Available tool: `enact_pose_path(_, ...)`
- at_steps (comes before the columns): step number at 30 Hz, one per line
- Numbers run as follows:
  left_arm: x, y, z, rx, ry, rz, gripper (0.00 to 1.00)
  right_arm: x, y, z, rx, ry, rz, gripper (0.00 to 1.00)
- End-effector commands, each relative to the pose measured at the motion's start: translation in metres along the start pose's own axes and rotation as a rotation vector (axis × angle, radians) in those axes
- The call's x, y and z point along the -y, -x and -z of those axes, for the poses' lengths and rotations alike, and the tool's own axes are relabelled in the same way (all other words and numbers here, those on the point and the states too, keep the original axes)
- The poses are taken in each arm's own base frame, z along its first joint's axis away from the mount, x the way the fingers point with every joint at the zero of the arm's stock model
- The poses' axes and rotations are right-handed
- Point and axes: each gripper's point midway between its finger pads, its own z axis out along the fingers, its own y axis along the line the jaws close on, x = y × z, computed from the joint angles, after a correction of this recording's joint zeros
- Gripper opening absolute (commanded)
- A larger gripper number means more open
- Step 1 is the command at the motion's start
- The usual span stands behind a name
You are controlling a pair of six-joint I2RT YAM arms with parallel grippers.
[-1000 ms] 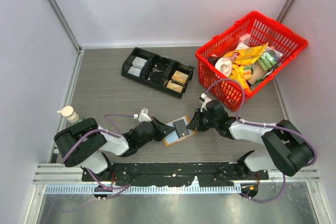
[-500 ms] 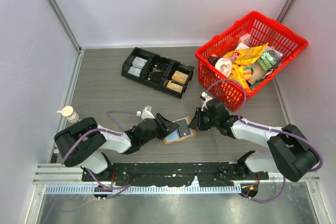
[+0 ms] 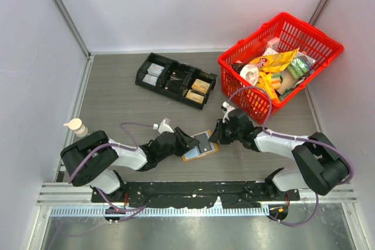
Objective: Take the credit cards out of the card holder
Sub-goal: Remove the credit card from the card holder.
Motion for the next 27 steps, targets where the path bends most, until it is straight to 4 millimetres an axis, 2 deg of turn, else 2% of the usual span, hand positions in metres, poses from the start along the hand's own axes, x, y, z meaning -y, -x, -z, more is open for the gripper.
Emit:
enact_pose_path(1,0.019,0.000,-0.004,-0.006,-0.047,-0.018,0.46,0.002,-0.013,-0.006,-0.034,0.028,-0.018,0.14)
enact_pose_path(7,0.020,-0.001,-0.006,-0.012,-0.049,-0.008,0.45,0.010,-0.025,-0.007,-0.058,0.004,-0.040,0.13)
enact_pose_path(13,0.011,0.000,-0.005,-0.003,0.000,0.002,0.46,0.009,-0.022,-0.006,-0.051,0.007,-0.038,0.12)
enact_pose_path(15,0.002,0.003,-0.003,0.009,0.048,-0.008,0.48,0.009,-0.022,-0.006,-0.050,0.006,-0.036,0.12)
enact_pose_path(18,-0.001,0.006,0.001,0.017,0.085,-0.042,0.51,0.010,-0.022,-0.006,-0.048,0.003,-0.036,0.13)
enact_pose_path(27,0.008,0.001,-0.009,-0.010,0.056,-0.082,0.56,0.007,-0.021,-0.005,-0.045,0.013,-0.039,0.12)
